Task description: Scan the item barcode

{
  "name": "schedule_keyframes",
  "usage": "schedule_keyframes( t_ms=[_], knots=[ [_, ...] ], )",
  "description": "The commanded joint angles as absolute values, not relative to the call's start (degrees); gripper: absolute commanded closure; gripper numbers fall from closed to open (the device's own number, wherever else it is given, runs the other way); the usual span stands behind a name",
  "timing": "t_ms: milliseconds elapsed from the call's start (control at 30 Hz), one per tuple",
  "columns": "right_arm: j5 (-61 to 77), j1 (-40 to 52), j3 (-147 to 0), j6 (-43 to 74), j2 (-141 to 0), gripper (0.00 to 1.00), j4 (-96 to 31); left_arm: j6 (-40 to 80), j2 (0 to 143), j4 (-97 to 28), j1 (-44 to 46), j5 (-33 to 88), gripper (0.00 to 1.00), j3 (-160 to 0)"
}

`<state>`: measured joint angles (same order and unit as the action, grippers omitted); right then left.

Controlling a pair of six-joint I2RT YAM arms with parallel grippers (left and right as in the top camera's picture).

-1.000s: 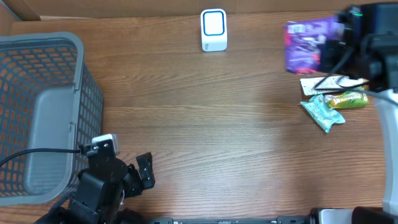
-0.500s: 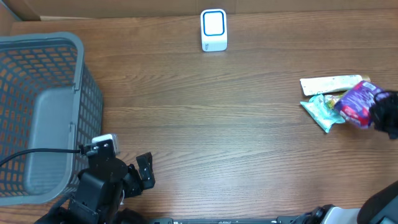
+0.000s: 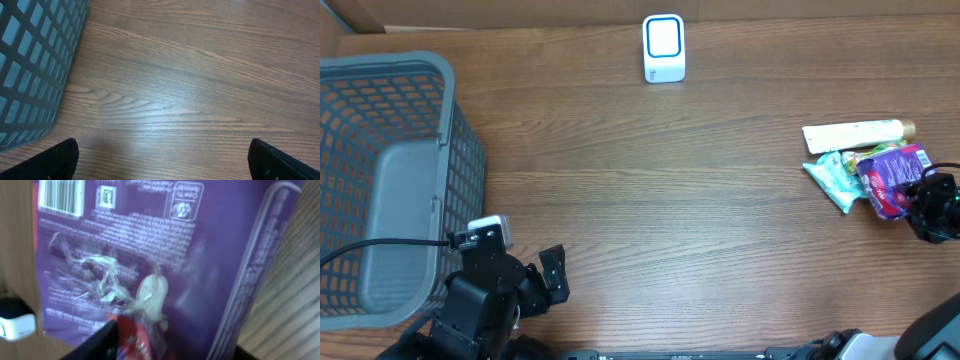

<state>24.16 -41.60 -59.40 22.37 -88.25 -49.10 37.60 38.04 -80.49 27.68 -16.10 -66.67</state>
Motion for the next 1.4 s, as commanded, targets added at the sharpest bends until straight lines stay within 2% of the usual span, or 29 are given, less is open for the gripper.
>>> schedule_keyframes(
  t_ms=[0, 33, 67, 433, 567, 700, 833, 933, 1100, 1367],
  knots=[
    [25.76, -41.60, -64.82, 22.55, -82.63, 0.16, -51.13, 38.61, 38.09, -80.31, 27.88, -16.47, 0.00, -66.52],
    [25.76, -41.60, -65.76, 22.55, -81.60, 0.03, -51.92, 38.61, 38.11, -80.31, 27.88, -16.49, 0.01, -66.52],
    [25.74, -41.60, -66.81, 22.52, -80.42, 0.00, -52.75, 38.61, 38.11, -80.31, 27.88, -16.49, 0.00, -66.52],
    [25.93, -39.66, -77.78, 19.49, -65.84, 0.00, -60.95, 38.61, 38.09, -80.31, 27.88, -16.49, 0.00, -66.52],
    [36.14, -37.19, -77.80, 13.39, -61.54, 0.00, -61.43, 38.61, 38.11, -80.31, 27.88, -16.49, 0.00, -66.52],
    [43.42, -30.76, -77.80, 6.96, -57.34, 0.00, -61.73, 38.61, 38.09, -80.31, 27.88, -16.47, 0.00, -66.52],
    [38.17, -18.85, -77.80, 2.74, -51.96, 0.00, -63.92, 38.61, 38.09, -80.31, 27.88, -16.49, 0.00, -66.52],
    [37.80, -14.63, -77.78, 3.05, -49.84, 0.00, -66.11, 38.61, 38.11, -80.31, 27.88, -16.49, 0.00, -66.52],
    [40.66, -11.62, -77.62, 9.13, -49.47, 0.00, -71.37, 38.61, 38.11, -80.31, 27.88, -16.49, 0.01, -66.52],
    [28.10, -11.60, -77.58, 8.95, -49.56, 0.00, -73.38, 38.61, 38.11, -80.31, 27.88, -16.49, 0.00, -66.52]
  ],
)
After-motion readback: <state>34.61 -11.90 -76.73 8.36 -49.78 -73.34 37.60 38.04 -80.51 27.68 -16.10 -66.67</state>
